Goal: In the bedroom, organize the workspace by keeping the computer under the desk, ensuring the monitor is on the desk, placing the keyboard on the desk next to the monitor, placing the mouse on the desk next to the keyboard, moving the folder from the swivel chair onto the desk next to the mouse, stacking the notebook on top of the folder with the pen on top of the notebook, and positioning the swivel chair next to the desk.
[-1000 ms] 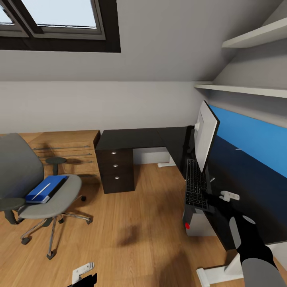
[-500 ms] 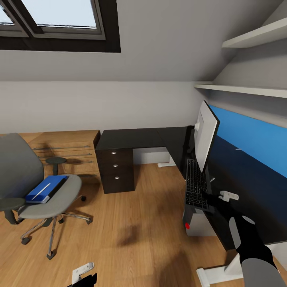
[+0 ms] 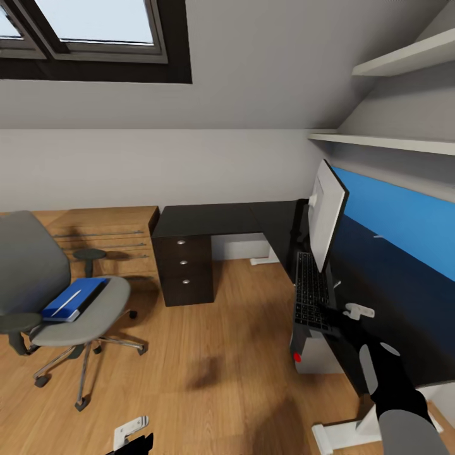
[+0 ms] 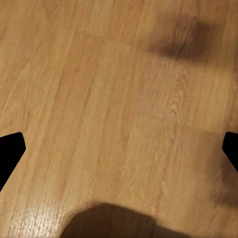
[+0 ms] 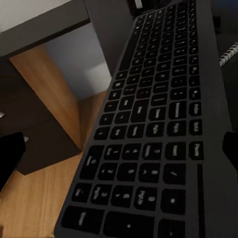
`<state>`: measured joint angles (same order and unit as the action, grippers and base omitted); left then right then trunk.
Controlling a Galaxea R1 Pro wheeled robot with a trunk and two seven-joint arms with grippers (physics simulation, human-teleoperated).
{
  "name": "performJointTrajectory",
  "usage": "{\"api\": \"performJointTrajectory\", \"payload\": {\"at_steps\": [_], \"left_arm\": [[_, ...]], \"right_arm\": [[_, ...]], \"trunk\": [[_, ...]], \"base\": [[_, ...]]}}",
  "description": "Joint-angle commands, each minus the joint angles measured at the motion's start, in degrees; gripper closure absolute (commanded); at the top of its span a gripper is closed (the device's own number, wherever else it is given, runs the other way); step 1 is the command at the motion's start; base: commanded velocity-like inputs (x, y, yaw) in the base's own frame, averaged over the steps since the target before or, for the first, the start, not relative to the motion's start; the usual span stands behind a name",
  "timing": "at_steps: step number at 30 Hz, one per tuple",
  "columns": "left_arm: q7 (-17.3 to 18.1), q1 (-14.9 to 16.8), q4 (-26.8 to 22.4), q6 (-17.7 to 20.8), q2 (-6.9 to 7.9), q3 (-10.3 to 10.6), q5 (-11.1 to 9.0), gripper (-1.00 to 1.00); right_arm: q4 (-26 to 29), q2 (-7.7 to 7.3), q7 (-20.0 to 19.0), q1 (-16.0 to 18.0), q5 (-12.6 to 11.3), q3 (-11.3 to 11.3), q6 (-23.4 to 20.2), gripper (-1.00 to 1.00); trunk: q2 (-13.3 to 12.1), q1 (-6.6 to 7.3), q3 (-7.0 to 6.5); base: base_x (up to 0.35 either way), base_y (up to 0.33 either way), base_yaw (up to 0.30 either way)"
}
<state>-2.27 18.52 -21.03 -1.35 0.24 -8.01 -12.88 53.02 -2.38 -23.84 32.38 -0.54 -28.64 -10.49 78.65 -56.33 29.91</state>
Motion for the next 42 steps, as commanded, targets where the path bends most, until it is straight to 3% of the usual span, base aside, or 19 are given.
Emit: {"api": "performJointTrajectory", "payload": {"at_steps": [1, 35, 40, 42], "left_arm": [[-0.1, 0.0, 0.0, -0.1, 0.01, 0.1, -0.6, -1.0], [-0.1, 0.0, 0.1, -0.1, 0.02, 0.2, -0.6, -1.0], [-0.1, 0.0, 0.1, -0.2, 0.01, 0.2, -0.6, -1.0], [-0.1, 0.0, 0.1, -0.2, 0.01, 0.2, -0.6, -1.0]], "right_arm": [[0.0, 0.11, -0.4, 0.0, -0.1, -0.2, -0.4, -1.0], [0.0, 0.77, -0.4, 0.0, -0.1, -0.2, -0.6, -1.0], [-0.1, 1.53, -0.4, 0.0, -0.1, -0.2, -0.6, -1.0], [-0.2, 2.49, -0.4, 0.0, 0.0, -0.2, -0.4, -1.0]], "trunk": [[0.0, 0.01, 0.06], [0.0, 0.01, 0.06], [0.0, 0.01, 0.06], [0.0, 0.01, 0.06]], "base": [[-0.111, 0.121, 0.0], [-0.026, 0.029, 0.0], [0.0, 0.0, 0.0], [0.0, 0.0, 0.0]]}}
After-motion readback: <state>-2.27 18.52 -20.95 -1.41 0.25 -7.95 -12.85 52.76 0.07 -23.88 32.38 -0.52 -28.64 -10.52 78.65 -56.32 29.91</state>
